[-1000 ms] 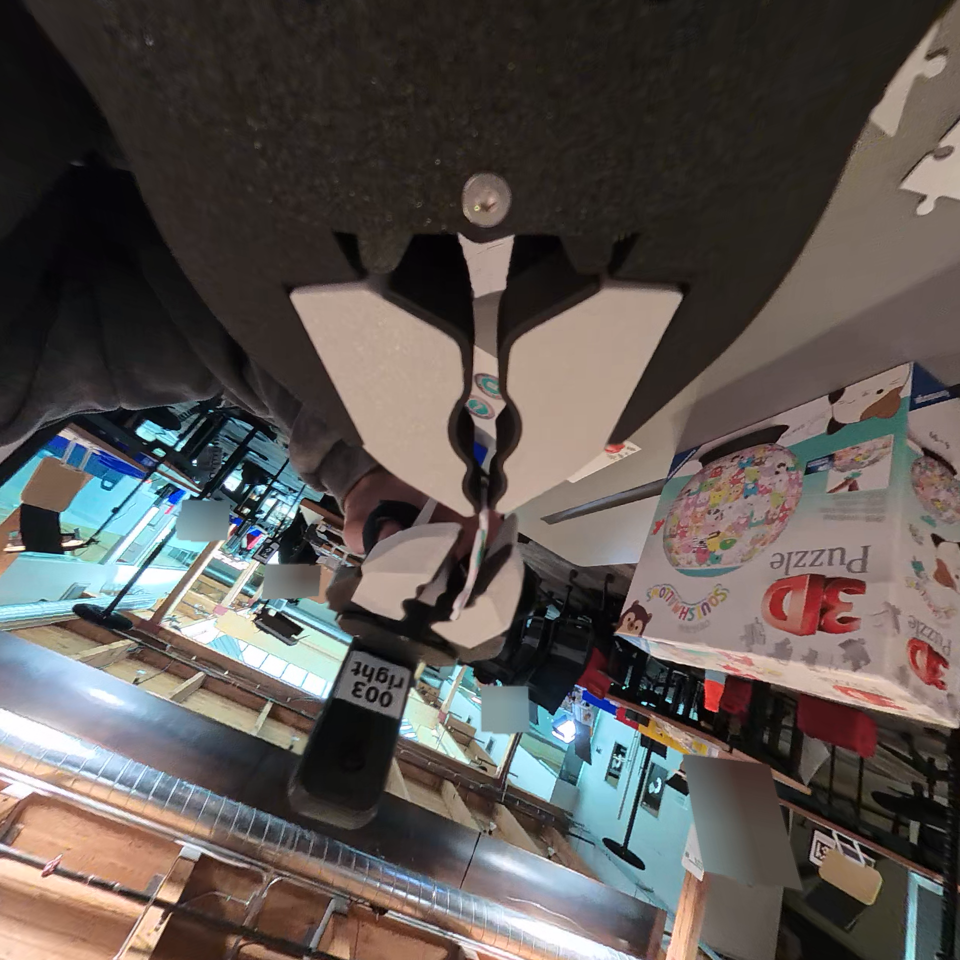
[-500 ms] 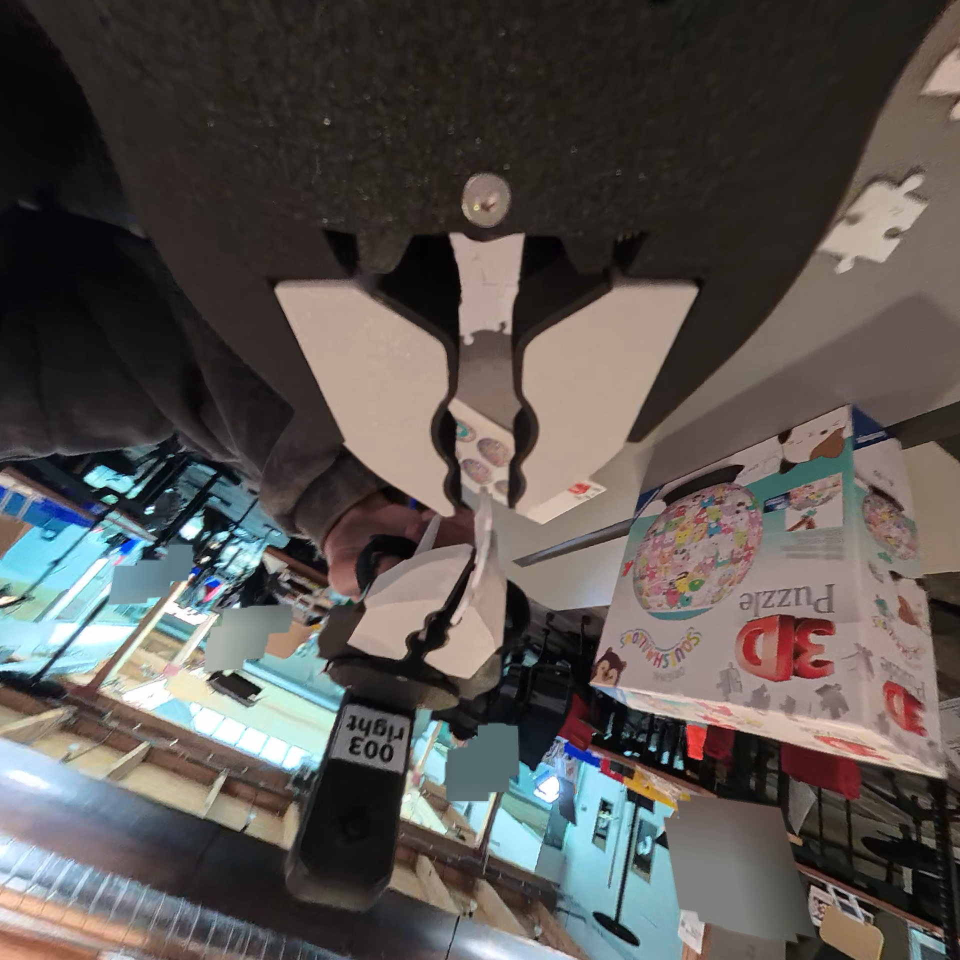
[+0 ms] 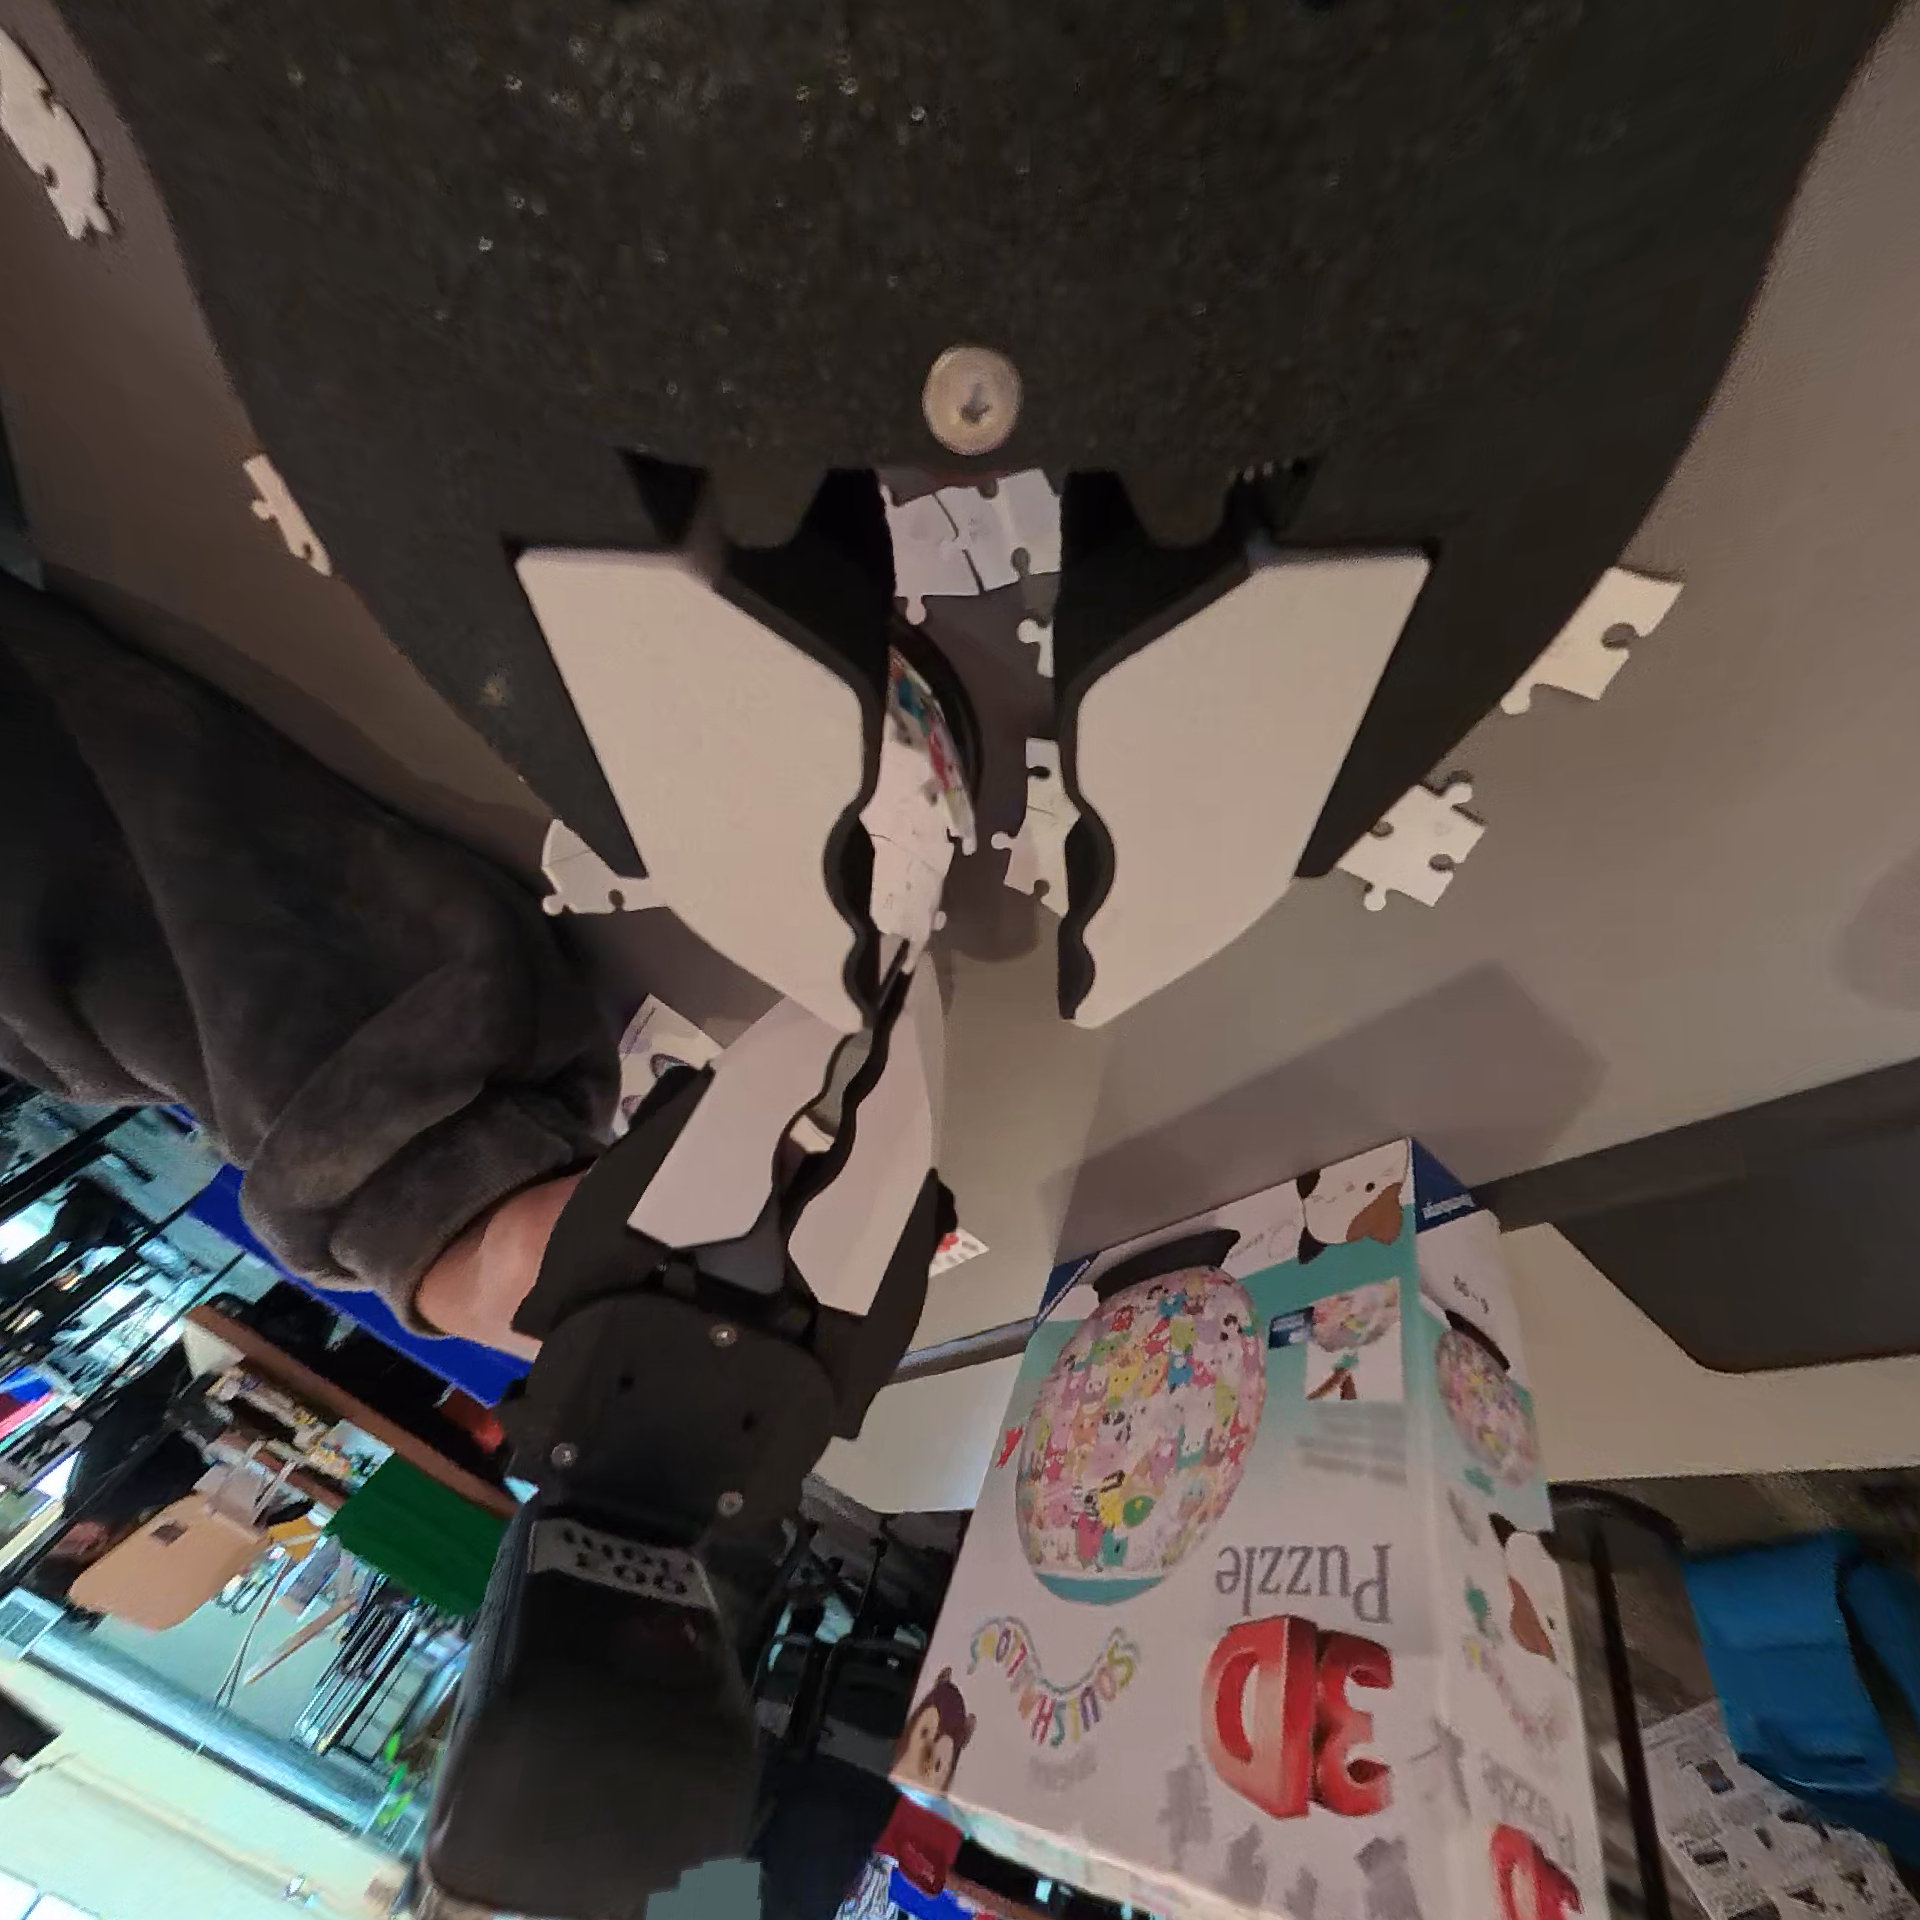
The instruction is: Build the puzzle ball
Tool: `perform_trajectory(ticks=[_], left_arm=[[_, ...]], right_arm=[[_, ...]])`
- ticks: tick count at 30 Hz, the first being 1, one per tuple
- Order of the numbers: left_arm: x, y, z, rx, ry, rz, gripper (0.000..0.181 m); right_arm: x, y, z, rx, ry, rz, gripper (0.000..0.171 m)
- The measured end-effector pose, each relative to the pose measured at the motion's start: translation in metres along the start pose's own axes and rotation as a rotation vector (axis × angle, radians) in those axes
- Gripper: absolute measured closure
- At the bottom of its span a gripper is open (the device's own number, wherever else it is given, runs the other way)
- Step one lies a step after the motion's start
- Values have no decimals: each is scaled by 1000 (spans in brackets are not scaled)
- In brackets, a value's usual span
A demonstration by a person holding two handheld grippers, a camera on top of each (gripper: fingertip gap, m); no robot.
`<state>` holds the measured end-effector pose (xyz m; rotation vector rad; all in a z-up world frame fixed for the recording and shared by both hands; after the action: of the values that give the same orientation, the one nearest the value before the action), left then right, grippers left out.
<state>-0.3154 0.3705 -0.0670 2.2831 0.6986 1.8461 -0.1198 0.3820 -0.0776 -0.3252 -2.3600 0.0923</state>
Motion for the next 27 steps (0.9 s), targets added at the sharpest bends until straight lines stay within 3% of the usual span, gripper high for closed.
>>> perform_trajectory(ticks=[1, 5, 11, 14, 19, 27], left_arm=[[-1, -2, -1, -15, 7, -13, 148], [1, 2, -3, -65, -12, 24, 144], [15, 7, 5, -70, -208, 47, 138], [19, 5, 17, -71, -408, 24, 130], [11, -1, 44, -54, -798, 45, 136], [14, -19, 73, -182, -971, -106, 148]], right_arm=[[-1, 1, 1, 9, -2, 9, 169], [-9, 6, 6, 31, 17, 43, 169], [-22, 12, 13, 73, 73, 89, 169], [-24, 13, 15, 76, 82, 100, 169], [-26, 16, 19, 100, 104, 132, 169], [-25, 17, 19, 96, 117, 149, 169]])
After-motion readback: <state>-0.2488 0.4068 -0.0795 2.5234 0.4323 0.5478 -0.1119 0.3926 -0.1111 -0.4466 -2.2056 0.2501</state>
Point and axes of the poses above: each gripper's, where its closed fingertips meet, z out along the fingers, x out of its top, y = z × x across the jaws, the point moved 10 cm from there along -z, back along the fingers, and after that the axes turned 5 degrees about -x, right-handed, at the moved point
